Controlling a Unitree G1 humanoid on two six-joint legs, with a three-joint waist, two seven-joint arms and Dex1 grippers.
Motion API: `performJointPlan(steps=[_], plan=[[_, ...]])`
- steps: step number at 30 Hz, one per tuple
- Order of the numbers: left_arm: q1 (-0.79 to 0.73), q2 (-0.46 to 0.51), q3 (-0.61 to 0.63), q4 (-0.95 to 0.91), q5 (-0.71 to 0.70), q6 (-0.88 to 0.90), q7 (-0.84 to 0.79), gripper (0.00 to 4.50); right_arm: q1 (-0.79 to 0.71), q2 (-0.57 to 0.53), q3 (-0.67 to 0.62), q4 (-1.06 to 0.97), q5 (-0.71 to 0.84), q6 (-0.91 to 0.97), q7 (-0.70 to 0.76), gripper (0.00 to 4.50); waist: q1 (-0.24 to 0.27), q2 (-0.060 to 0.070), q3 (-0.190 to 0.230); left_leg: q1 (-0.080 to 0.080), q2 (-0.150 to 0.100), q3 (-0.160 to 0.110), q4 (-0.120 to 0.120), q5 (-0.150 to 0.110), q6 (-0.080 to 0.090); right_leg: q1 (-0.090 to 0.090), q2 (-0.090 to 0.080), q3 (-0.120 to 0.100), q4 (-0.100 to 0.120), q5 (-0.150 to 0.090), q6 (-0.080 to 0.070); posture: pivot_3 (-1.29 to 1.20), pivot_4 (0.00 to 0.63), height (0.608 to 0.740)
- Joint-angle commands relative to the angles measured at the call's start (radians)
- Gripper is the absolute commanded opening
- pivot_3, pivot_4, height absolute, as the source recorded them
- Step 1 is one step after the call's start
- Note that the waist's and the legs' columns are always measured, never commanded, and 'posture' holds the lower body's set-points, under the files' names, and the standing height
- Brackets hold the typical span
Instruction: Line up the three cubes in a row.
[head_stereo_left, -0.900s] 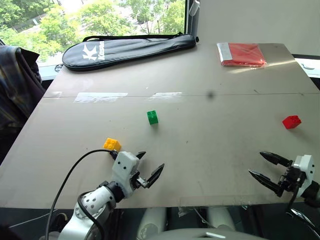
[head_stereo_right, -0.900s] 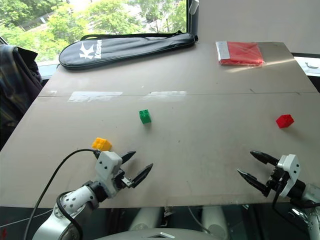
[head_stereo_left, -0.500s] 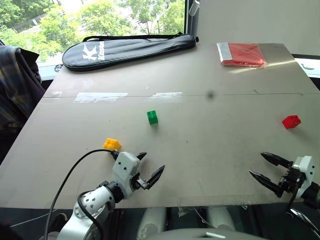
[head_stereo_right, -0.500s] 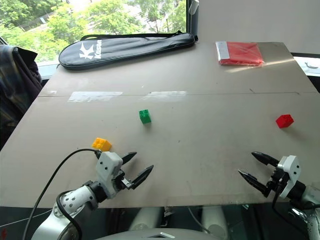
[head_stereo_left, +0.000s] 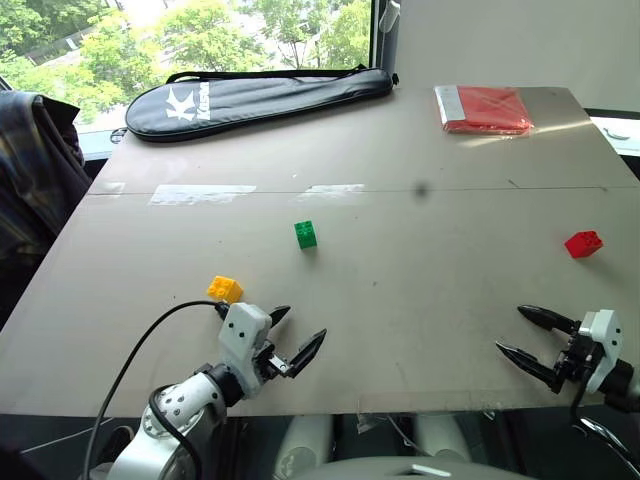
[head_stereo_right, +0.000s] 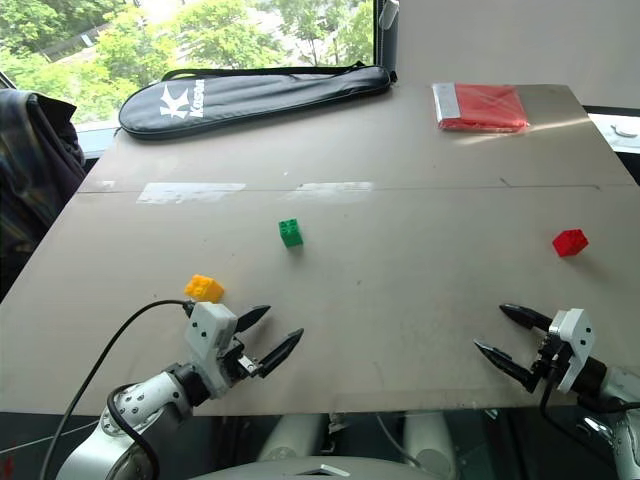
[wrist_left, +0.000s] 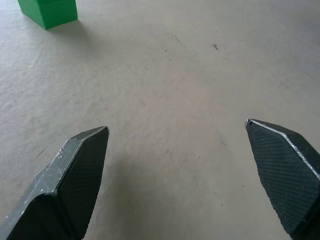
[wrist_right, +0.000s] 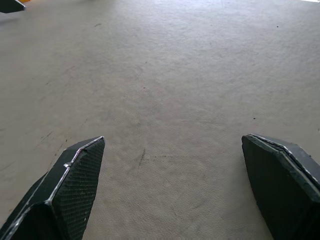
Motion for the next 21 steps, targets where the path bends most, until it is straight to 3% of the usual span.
performJointPlan(steps=[1, 7, 10, 21], plan=[[0.011, 0.013, -0.003, -0.025, 0.028, -0.037, -0.004, 4.47, -0.002, 0.004, -0.011, -0.005, 0.006, -0.004, -0.011, 4.50, 0.000, 0.000, 0.000, 0.000, 0.000, 0.000, 0.000, 0.000, 0.000, 0.000, 0.000, 0.000, 0.000, 0.000, 0.000, 0.00, 0.150, 0.694], [0.000, 0.020, -0.007, -0.006, 0.030, -0.054, -0.029, 4.47, 0.006, 0.006, -0.016, -0.014, 0.006, -0.005, -0.022, 4.50, 0.000, 0.000, 0.000, 0.000, 0.000, 0.000, 0.000, 0.000, 0.000, 0.000, 0.000, 0.000, 0.000, 0.000, 0.000, 0.00, 0.150, 0.694], [-0.028, 0.052, -0.015, 0.012, 0.024, -0.068, -0.088, 4.47, -0.002, 0.000, -0.031, -0.020, -0.033, 0.044, -0.125, 4.50, 0.000, 0.000, 0.000, 0.000, 0.000, 0.000, 0.000, 0.000, 0.000, 0.000, 0.000, 0.000, 0.000, 0.000, 0.000, 0.00, 0.150, 0.694], [-0.401, 0.197, -0.057, -0.015, -0.136, 0.097, -0.279, 4.47, -0.145, -0.079, -0.200, 0.009, -0.019, 0.255, -0.425, 4.50, -0.002, 0.001, 0.000, 0.000, -0.001, 0.001, 0.002, 0.000, 0.000, 0.000, 0.003, 0.001, 0.001, 0.003, -0.004, 0.00, 0.150, 0.694]])
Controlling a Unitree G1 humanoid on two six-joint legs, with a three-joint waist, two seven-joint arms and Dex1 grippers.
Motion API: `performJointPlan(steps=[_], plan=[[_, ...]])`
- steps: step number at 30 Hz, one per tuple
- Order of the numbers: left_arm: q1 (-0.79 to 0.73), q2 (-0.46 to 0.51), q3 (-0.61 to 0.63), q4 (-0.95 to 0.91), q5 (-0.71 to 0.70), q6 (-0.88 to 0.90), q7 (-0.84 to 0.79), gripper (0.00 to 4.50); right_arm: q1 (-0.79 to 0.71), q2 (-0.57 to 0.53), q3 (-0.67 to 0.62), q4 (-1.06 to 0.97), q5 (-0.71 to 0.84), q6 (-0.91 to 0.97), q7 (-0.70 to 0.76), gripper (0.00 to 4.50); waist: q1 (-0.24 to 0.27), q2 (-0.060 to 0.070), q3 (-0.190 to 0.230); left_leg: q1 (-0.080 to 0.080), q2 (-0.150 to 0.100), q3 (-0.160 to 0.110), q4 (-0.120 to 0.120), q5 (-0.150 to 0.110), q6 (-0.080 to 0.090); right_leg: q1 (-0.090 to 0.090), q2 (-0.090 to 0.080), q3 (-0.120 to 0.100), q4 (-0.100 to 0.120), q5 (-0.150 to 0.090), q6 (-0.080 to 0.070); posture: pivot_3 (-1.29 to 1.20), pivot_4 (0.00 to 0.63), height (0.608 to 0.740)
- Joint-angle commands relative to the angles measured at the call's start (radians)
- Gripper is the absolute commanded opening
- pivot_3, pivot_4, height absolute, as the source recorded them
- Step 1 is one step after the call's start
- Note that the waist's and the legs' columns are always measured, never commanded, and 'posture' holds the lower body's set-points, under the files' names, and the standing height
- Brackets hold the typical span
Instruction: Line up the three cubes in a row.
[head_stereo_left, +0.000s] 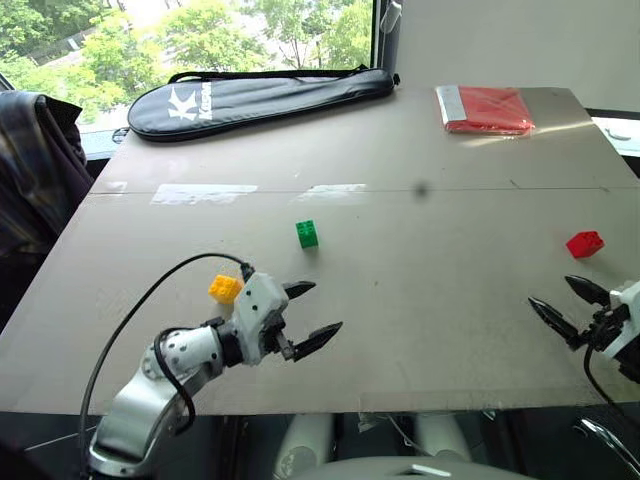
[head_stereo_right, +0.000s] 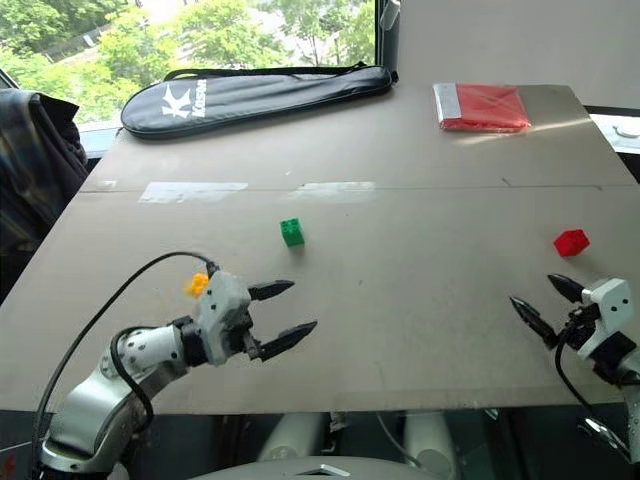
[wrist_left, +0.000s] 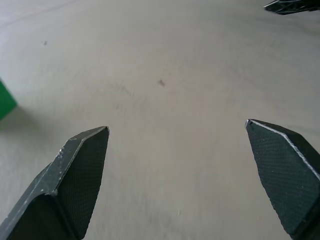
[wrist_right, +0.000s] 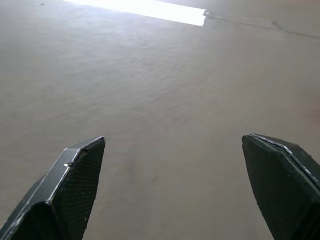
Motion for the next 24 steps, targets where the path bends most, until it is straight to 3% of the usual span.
performJointPlan(steps=[1, 4, 8, 16, 24], plan=[[-0.088, 0.020, -0.018, -0.056, -0.070, 0.063, -0.029, 4.47, -0.060, -0.049, -0.052, 0.021, -0.030, 0.083, -0.118, 4.50, -0.003, 0.000, 0.000, 0.000, 0.000, 0.000, 0.000, 0.000, 0.000, 0.000, 0.001, 0.000, 0.000, 0.000, 0.000, 0.00, 0.150, 0.694], [-0.211, 0.018, -0.031, -0.075, -0.126, 0.126, -0.031, 4.47, -0.174, -0.073, -0.038, 0.107, -0.084, 0.136, -0.230, 4.50, -0.002, 0.000, 0.000, 0.000, 0.001, 0.000, -0.001, 0.000, 0.000, 0.000, 0.002, 0.000, 0.000, 0.000, -0.001, 0.00, 0.150, 0.694], [-0.311, 0.016, -0.024, -0.094, -0.192, 0.198, -0.011, 4.47, -0.270, -0.074, -0.021, 0.202, -0.084, 0.149, -0.208, 4.50, -0.002, 0.000, 0.000, 0.000, 0.000, 0.000, -0.001, 0.000, 0.000, 0.000, 0.002, 0.000, 0.000, 0.000, -0.001, 0.00, 0.150, 0.694], [-0.358, 0.030, -0.017, -0.144, -0.234, 0.255, 0.024, 4.47, -0.397, -0.082, 0.000, 0.368, -0.111, 0.175, -0.224, 4.50, -0.003, 0.000, 0.001, 0.000, 0.000, 0.001, -0.001, 0.000, 0.000, 0.000, 0.002, 0.002, 0.000, 0.002, 0.003, 0.00, 0.150, 0.694], [-0.387, 0.039, -0.025, -0.154, -0.262, 0.314, 0.070, 4.47, -0.479, -0.110, 0.022, 0.562, -0.127, 0.092, -0.113, 4.50, -0.004, 0.000, 0.001, 0.000, 0.000, 0.001, -0.001, 0.000, 0.000, 0.000, 0.002, 0.003, 0.000, 0.003, 0.003, 0.00, 0.150, 0.694]])
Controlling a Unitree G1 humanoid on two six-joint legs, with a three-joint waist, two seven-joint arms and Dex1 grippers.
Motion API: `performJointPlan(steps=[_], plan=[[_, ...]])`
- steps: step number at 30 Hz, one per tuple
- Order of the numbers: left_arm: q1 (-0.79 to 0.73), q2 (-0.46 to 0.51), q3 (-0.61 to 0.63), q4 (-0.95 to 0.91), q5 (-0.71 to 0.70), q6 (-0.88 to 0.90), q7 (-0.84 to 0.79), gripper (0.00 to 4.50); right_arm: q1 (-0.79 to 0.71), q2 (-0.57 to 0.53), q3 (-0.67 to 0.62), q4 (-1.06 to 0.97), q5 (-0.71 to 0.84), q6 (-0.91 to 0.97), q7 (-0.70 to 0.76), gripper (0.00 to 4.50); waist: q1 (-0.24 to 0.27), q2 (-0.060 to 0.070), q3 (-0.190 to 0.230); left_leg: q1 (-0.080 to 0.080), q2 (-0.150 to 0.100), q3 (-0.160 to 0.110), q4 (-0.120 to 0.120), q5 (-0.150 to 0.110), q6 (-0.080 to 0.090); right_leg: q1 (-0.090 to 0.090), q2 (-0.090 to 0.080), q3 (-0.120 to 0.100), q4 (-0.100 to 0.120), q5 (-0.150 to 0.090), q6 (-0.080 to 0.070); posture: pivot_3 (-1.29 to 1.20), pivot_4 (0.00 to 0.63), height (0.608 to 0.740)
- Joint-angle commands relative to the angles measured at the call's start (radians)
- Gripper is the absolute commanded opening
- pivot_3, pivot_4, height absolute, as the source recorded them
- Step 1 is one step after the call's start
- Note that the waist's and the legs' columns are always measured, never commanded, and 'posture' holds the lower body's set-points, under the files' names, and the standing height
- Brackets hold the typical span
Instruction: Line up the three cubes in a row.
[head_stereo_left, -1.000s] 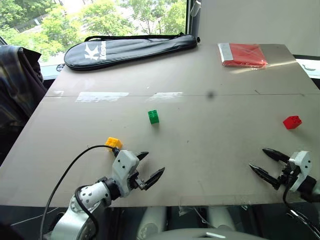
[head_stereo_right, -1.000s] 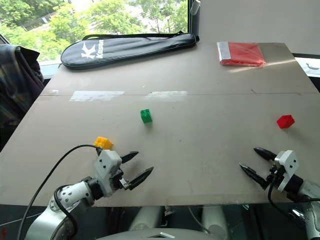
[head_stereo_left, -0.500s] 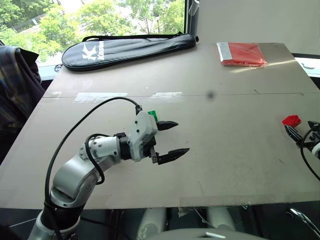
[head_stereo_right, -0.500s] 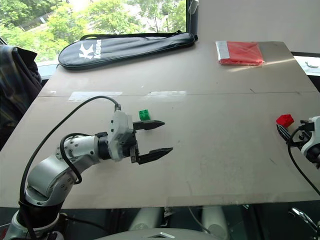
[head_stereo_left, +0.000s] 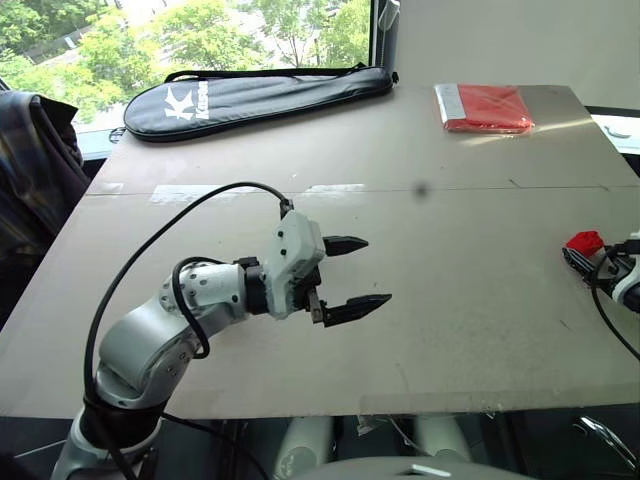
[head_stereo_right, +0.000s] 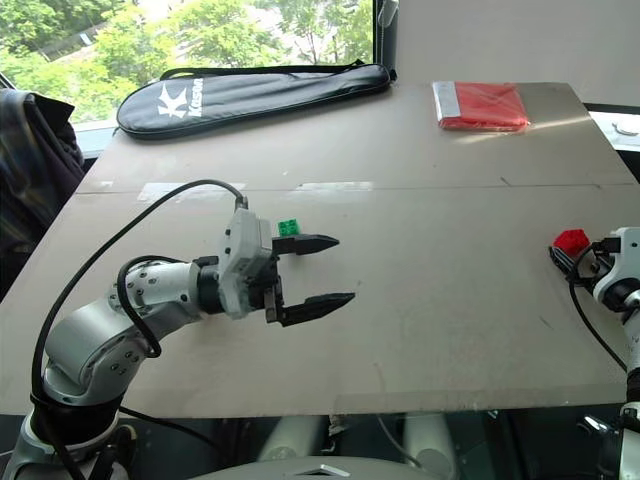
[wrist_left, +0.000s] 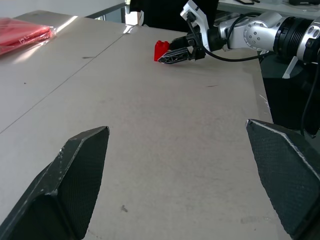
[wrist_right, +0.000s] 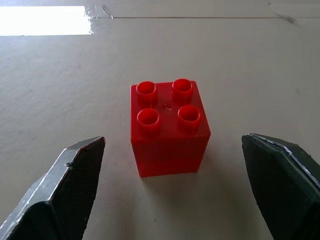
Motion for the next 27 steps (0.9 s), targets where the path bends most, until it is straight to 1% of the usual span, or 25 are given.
performJointPlan(steps=[1, 4, 5, 6, 7, 9, 10, 11, 12, 15, 17, 20, 21, 23, 25, 27], plan=[[-0.029, 0.016, 0.008, -0.037, -0.016, 0.021, 0.020, 4.47, -0.048, -0.042, 0.005, 0.074, -0.013, -0.056, 0.063, 4.50, -0.001, 0.000, 0.000, 0.000, 0.000, 0.000, 0.000, 0.000, 0.000, 0.000, 0.000, 0.000, 0.000, 0.000, 0.000, 0.00, 0.150, 0.694], [-0.043, 0.013, 0.011, -0.031, -0.021, 0.026, 0.024, 4.47, -0.077, -0.052, 0.018, 0.127, -0.024, -0.080, 0.091, 4.50, -0.003, 0.000, 0.000, 0.000, 0.000, 0.000, 0.000, 0.000, 0.000, 0.000, 0.000, 0.000, 0.000, 0.000, 0.000, 0.00, 0.150, 0.694], [-0.045, 0.013, 0.011, -0.030, -0.021, 0.025, 0.023, 4.50, -0.085, -0.053, 0.019, 0.141, -0.028, -0.087, 0.095, 3.98, -0.005, 0.000, 0.000, 0.000, 0.000, 0.000, 0.000, 0.000, 0.000, 0.000, 0.000, 0.000, 0.000, 0.000, 0.000, 0.00, 0.150, 0.694], [-0.046, 0.013, 0.011, -0.029, -0.020, 0.024, 0.021, 4.50, -0.092, -0.053, 0.019, 0.152, -0.030, -0.092, 0.099, 3.72, -0.006, 0.000, 0.000, 0.000, 0.000, 0.000, 0.000, 0.000, 0.000, 0.000, 0.000, 0.001, 0.000, 0.000, 0.000, 0.00, 0.150, 0.694], [-0.047, 0.012, 0.011, -0.029, -0.020, 0.024, 0.020, 4.50, -0.096, -0.054, 0.019, 0.161, -0.033, -0.097, 0.102, 3.20, -0.007, 0.000, 0.000, 0.000, 0.000, 0.000, 0.000, 0.000, 0.000, 0.000, 0.000, 0.001, 0.000, 0.000, 0.000, 0.00, 0.150, 0.694], [-0.047, 0.011, 0.010, -0.028, -0.023, 0.018, 0.012, 4.50, -0.105, -0.047, 0.021, 0.176, -0.038, -0.117, 0.108, 2.32, -0.010, 0.000, 0.000, 0.000, 0.000, 0.001, 0.000, 0.000, 0.000, 0.000, 0.000, 0.001, 0.000, 0.000, 0.000, 0.00, 0.150, 0.694], [-0.047, 0.013, 0.008, -0.029, -0.024, 0.018, 0.006, 4.50, -0.108, -0.043, 0.022, 0.182, -0.039, -0.125, 0.109, 1.79, -0.010, 0.000, 0.000, 0.000, 0.000, 0.001, 0.000, 0.000, 0.000, 0.000, 0.000, 0.001, 0.000, 0.000, 0.000, 0.00, 0.150, 0.694], [-0.048, 0.015, 0.006, -0.029, -0.024, 0.017, 0.001, 4.50, -0.110, -0.040, 0.021, 0.186, -0.040, -0.134, 0.108, 1.44, -0.011, 0.000, 0.000, 0.000, 0.000, 0.001, 0.000, 0.000, 0.000, 0.000, 0.000, 0.002, 0.000, 0.000, 0.000, 0.00, 0.150, 0.694], [-0.048, 0.016, 0.005, -0.030, -0.024, 0.017, -0.001, 4.50, -0.110, -0.037, 0.021, 0.187, -0.040, -0.140, 0.108, 1.21, -0.011, 0.000, 0.000, 0.000, 0.000, 0.001, 0.000, 0.000, 0.000, 0.000, 0.000, 0.002, 0.000, 0.000, 0.000, 0.00, 0.150, 0.694], [-0.048, 0.016, 0.005, -0.032, -0.023, 0.017, -0.004, 4.50, -0.094, -0.026, 0.022, 0.172, -0.038, -0.151, 0.107, 1.21, -0.013, 0.000, 0.000, 0.001, 0.000, 0.001, 0.000, 0.000, 0.000, 0.000, 0.000, 0.002, 0.000, 0.000, 0.000, 0.00, 0.150, 0.694], [-0.045, 0.018, 0.006, -0.034, -0.022, 0.017, -0.006, 4.50, -0.061, -0.009, 0.019, 0.121, -0.023, -0.144, 0.116, 1.21, -0.014, 0.000, 0.000, 0.001, 0.000, 0.001, 0.000, 0.000, 0.000, 0.000, 0.000, 0.002, 0.000, 0.000, 0.000, 0.00, 0.150, 0.694], [-0.016, 0.028, 0.013, -0.041, -0.017, 0.015, -0.010, 4.50, 0.076, 0.039, 0.051, -0.123, 0.022, -0.110, 0.183, 1.21, -0.014, 0.000, 0.000, 0.000, 0.000, 0.000, 0.000, 0.000, -0.001, 0.000, 0.001, 0.001, 0.000, 0.000, 0.000, 0.00, 0.150, 0.694], [-0.005, 0.031, 0.013, -0.042, -0.016, 0.013, -0.014, 4.50, 0.120, 0.054, 0.075, -0.222, 0.039, -0.094, 0.213, 1.21, -0.014, 0.000, 0.000, 0.000, 0.001, 0.000, 0.000, 0.000, -0.001, 0.000, 0.001, 0.001, 0.000, 0.000, 0.000, 0.00, 0.150, 0.694], [0.007, 0.036, 0.009, -0.042, -0.014, 0.007, -0.022, 4.50, 0.170, 0.066, 0.110, -0.343, 0.055, -0.067, 0.245, 1.21, -0.020, 0.000, 0.000, 0.000, 0.001, 0.000, -0.001, 0.000, 0.000, 0.000, 0.001, 0.001, 0.000, 0.000, 0.000, 0.00, 0.150, 0.694], [0.024, 0.037, 0.005, -0.037, -0.017, 0.003, -0.032, 4.50, 0.201, 0.033, 0.187, -0.427, 0.015, -0.090, 0.319, 1.21, -0.025, 0.001, 0.001, 0.001, 0.001, 0.001, 0.000, 0.000, 0.000, 0.000, 0.001, 0.003, 0.000, 0.000, 0.001, 0.00, 0.150, 0.694], [0.060, 0.042, -0.004, -0.020, -0.001, -0.020, -0.058, 4.50, 0.206, -0.023, 0.298, -0.511, -0.038, -0.149, 0.449, 1.21, -0.024, 0.002, 0.001, 0.002, 0.001, 0.002, 0.000, 0.000, 0.000, 0.000, 0.001, 0.003, 0.000, 0.000, 0.001, 0.00, 0.150, 0.694]])
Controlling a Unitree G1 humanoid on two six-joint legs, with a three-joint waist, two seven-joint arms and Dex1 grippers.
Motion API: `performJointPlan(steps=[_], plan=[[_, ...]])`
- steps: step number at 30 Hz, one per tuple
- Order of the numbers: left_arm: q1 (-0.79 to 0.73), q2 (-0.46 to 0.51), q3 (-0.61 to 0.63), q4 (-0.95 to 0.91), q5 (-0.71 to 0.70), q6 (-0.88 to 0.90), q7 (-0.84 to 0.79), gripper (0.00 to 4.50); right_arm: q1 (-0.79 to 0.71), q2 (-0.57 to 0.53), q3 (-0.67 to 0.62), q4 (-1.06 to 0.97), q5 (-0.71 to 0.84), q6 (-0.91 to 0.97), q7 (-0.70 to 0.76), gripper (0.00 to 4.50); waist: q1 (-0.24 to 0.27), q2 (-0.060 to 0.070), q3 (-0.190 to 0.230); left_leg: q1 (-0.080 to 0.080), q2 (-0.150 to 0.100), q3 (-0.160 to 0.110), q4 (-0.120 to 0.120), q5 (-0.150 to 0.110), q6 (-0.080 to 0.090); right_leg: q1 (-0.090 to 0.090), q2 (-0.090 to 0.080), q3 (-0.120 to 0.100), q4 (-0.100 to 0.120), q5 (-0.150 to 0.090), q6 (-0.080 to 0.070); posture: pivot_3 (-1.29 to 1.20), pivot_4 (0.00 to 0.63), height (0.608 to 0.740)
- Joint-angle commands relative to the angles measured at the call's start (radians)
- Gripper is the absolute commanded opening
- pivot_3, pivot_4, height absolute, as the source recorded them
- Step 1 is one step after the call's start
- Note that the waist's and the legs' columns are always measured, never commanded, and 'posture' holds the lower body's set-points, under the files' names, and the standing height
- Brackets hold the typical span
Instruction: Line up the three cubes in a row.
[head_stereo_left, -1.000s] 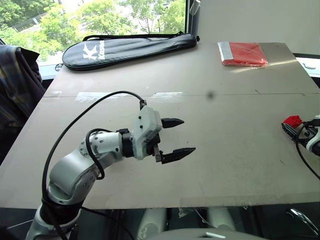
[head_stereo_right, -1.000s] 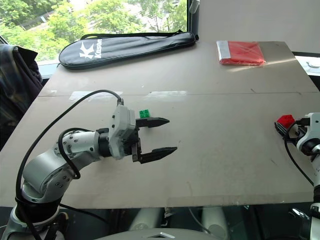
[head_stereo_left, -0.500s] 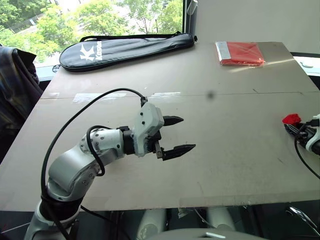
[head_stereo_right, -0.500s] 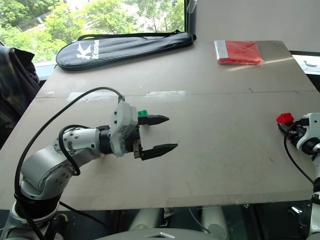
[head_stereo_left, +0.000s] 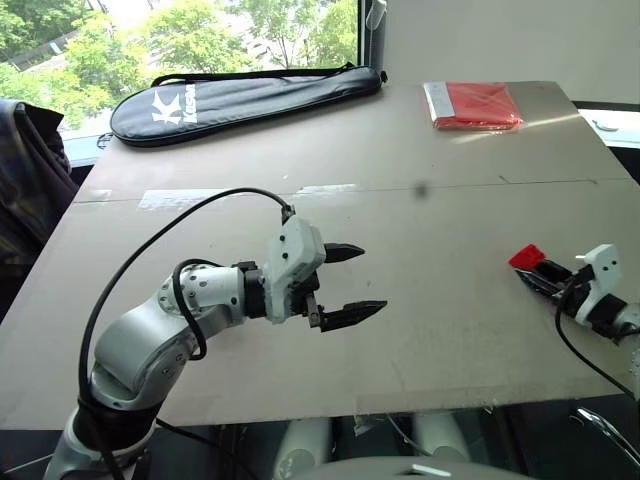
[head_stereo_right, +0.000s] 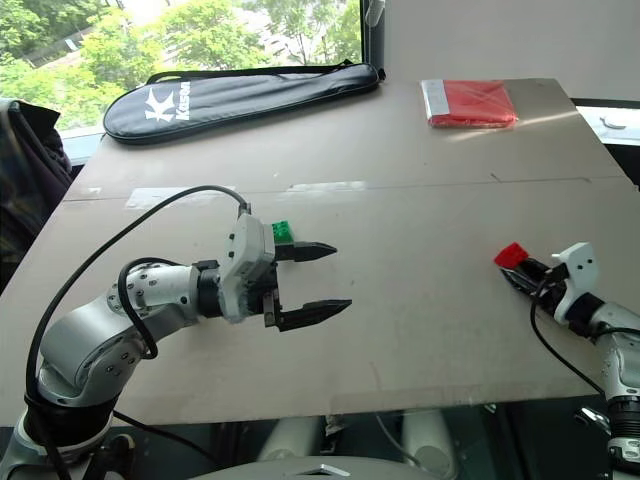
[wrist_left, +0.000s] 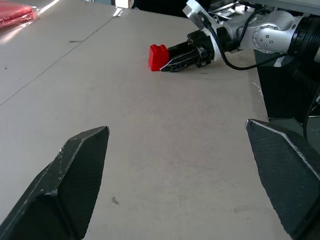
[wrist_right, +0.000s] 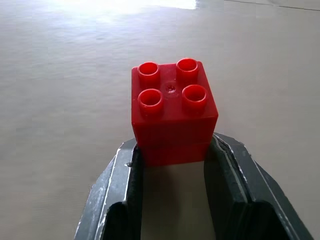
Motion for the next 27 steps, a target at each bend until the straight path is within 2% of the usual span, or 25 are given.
performJointPlan(steps=[1, 4, 8, 10, 12, 17, 21, 27], plan=[[0.052, 0.020, -0.008, -0.008, 0.014, -0.057, -0.050, 4.50, -0.032, -0.069, 0.120, -0.151, -0.029, -0.044, 0.171, 1.21, 0.000, 0.001, 0.000, 0.000, 0.000, 0.001, 0.000, 0.000, 0.000, 0.000, 0.000, 0.001, 0.000, 0.000, 0.000, 0.00, 0.150, 0.694], [0.074, 0.024, -0.015, 0.016, 0.039, -0.094, -0.074, 4.50, -0.137, -0.056, 0.190, -0.110, -0.023, -0.065, 0.256, 1.21, 0.000, -0.003, 0.003, 0.001, 0.001, 0.000, 0.001, 0.000, 0.000, 0.000, 0.002, 0.001, 0.000, -0.001, -0.001, 0.00, 0.150, 0.694], [0.064, 0.023, -0.013, 0.031, 0.071, -0.124, -0.072, 4.50, -0.285, -0.032, 0.260, 0.121, -0.048, -0.196, 0.428, 1.21, 0.011, -0.006, 0.005, 0.001, 0.001, -0.002, 0.002, 0.002, -0.002, 0.000, 0.003, -0.001, 0.000, 0.001, -0.005, 0.00, 0.150, 0.694], [0.063, 0.021, -0.007, 0.022, 0.075, -0.128, -0.063, 4.50, -0.357, -0.002, 0.269, 0.238, -0.004, -0.264, 0.565, 1.21, 0.013, -0.007, 0.005, 0.000, 0.001, -0.003, 0.002, 0.002, -0.002, 0.000, 0.003, -0.001, 0.000, 0.002, -0.005, 0.00, 0.150, 0.694], [0.071, 0.026, 0.001, 0.003, 0.073, -0.120, -0.051, 4.50, -0.433, 0.009, 0.302, 0.348, -0.006, -0.293, 0.631, 1.21, 0.011, -0.007, 0.006, -0.001, 0.001, -0.003, 0.002, 0.002, -0.002, 0.000, 0.003, -0.001, -0.001, 0.004, -0.002, 0.00, 0.150, 0.694], [0.122, 0.037, 0.036, -0.070, 0.056, -0.092, -0.005, 4.50, -0.560, -0.028, 0.503, 0.469, 0.090, -0.352, 0.636, 1.21, 0.002, -0.008, 0.008, -0.003, 0.001, -0.003, 0.001, 0.004, -0.007, -0.002, 0.001, -0.001, -0.002, 0.004, -0.002, 0.00, 0.150, 0.694], [0.160, 0.045, 0.058, -0.113, 0.042, -0.078, 0.024, 4.50, -0.626, -0.041, 0.608, 0.539, 0.142, -0.420, 0.636, 1.21, 0.003, -0.008, 0.009, -0.003, 0.001, -0.003, 0.000, 0.004, -0.007, -0.002, 0.000, -0.001, -0.002, 0.003, -0.003, 0.00, 0.150, 0.694], [0.175, 0.045, 0.067, -0.139, 0.021, -0.065, 0.053, 4.50, -0.687, -0.033, 0.667, 0.642, 0.159, -0.486, 0.636, 1.21, 0.004, -0.008, 0.009, -0.003, 0.000, -0.002, 0.001, 0.004, -0.007, -0.002, 0.000, -0.001, -0.001, 0.003, -0.005, 0.00, 0.150, 0.694]])
